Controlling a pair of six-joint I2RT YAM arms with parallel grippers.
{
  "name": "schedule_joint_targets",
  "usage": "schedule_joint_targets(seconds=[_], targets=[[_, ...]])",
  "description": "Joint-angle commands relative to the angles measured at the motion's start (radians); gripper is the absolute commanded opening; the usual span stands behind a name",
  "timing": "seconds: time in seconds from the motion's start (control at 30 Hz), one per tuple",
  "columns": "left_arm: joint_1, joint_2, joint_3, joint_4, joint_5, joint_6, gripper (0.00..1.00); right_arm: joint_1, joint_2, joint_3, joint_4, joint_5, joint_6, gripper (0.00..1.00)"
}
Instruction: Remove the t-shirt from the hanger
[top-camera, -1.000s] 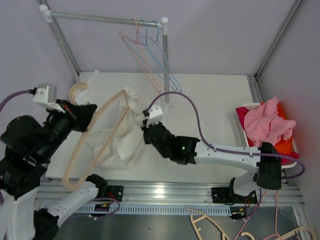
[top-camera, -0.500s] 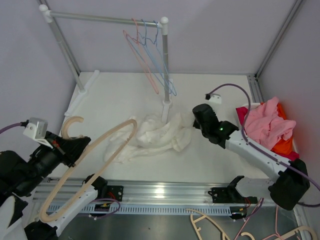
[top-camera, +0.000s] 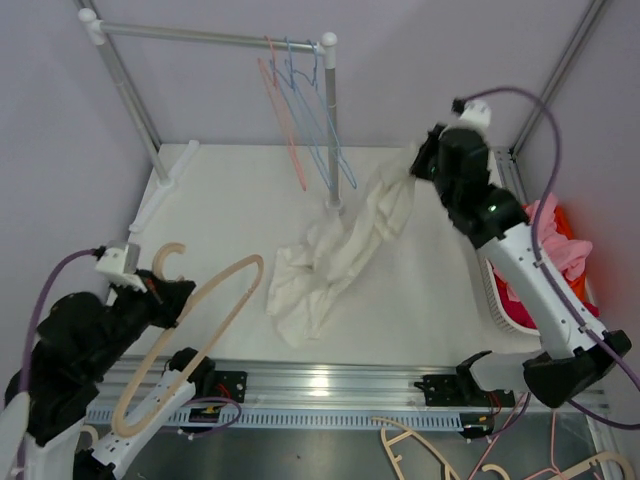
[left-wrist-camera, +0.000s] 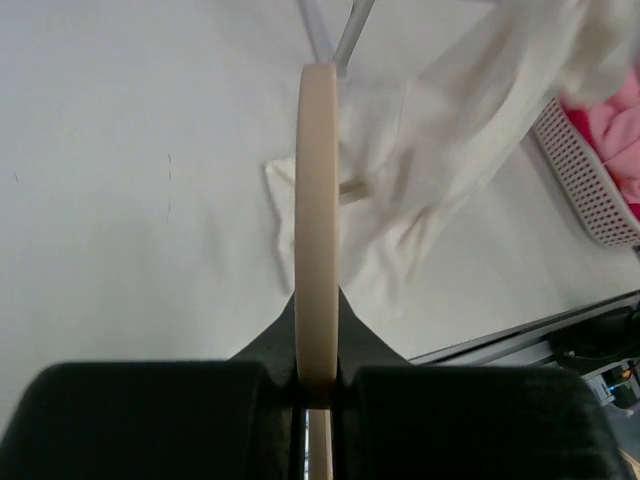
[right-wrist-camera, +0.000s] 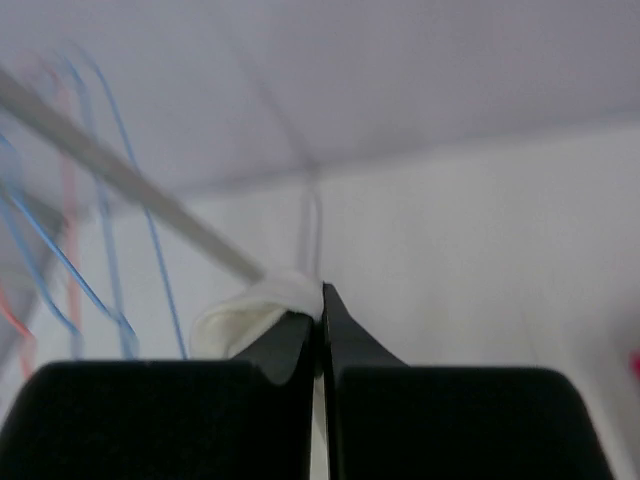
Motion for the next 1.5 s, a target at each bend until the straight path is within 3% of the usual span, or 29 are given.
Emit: schedule_joint_targets(seconds=[0.0,0.07,0.1,0.13,0.23,0.3,0.33,0.37,0.43,0.7,0.9,1.03,1.2,1.33,1.47], targets=[[-0.004,0.075,-0.095,0.143,0.011,-0.004,0.01,-0.126,0.078,0.382,0.19,-0.122,-0.264,0.0],[-0.002,0.097,-0.112,0.168,0.048,-0.013,0.01,-0.184,0.126,0.645,0.198,-0.118,-0.327,0.0],[-0.004,0.106,-0.115,0.177,0.055,-0.014,0.01,-0.232,0.193,0.76,0.117,-0.133,-0.312,0.0],[-0.002,0.114,-0.114,0.177,0.061,-0.012,0.01,-0.323,0.229,1.015,0.063,-0.144,-0.295,0.0],[-0.002,0.124,-0.112,0.182,0.05,-0.001,0.01,-0.356,0.253,1.218,-0.045,-0.031,-0.323,0.0],[-0.002,0.132,-0.109,0.191,0.016,0.008,0.01,-0.356,0.149,1.032,0.048,0.073,-0.327,0.0],[-0.004,0.138,-0.108,0.194,0.004,0.012,0.01,-0.356,0.005,0.919,0.104,0.112,-0.329,0.0],[-0.002,0.161,-0.091,0.2,-0.017,0.019,0.01,-0.356,-0.064,0.699,0.221,0.152,-0.33,0.0],[0.002,0.198,-0.078,0.232,-0.037,0.025,0.01,-0.356,-0.195,0.575,0.264,0.258,-0.334,0.0],[0.116,0.396,0.052,0.353,0.024,0.046,0.01,-0.356,-0.241,0.525,0.018,0.413,-0.3,0.0],[0.338,0.517,0.081,0.399,0.131,0.051,0.01,-0.358,-0.28,0.387,-0.054,0.502,-0.232,0.0],[0.361,0.525,0.089,0.427,0.079,0.046,0.01,-0.385,-0.24,0.298,-0.066,0.378,-0.191,0.0],[0.361,0.561,0.158,0.442,0.041,0.033,0.01,-0.516,-0.108,0.333,-0.15,0.151,-0.088,0.0],[0.369,0.606,0.219,0.451,0.024,0.032,0.01,-0.807,-0.067,0.297,-0.157,-0.218,0.056,0.0],[0.392,0.658,0.288,0.481,0.019,0.029,0.01,-0.997,-0.079,0.199,-0.18,-0.282,0.126,0.0]])
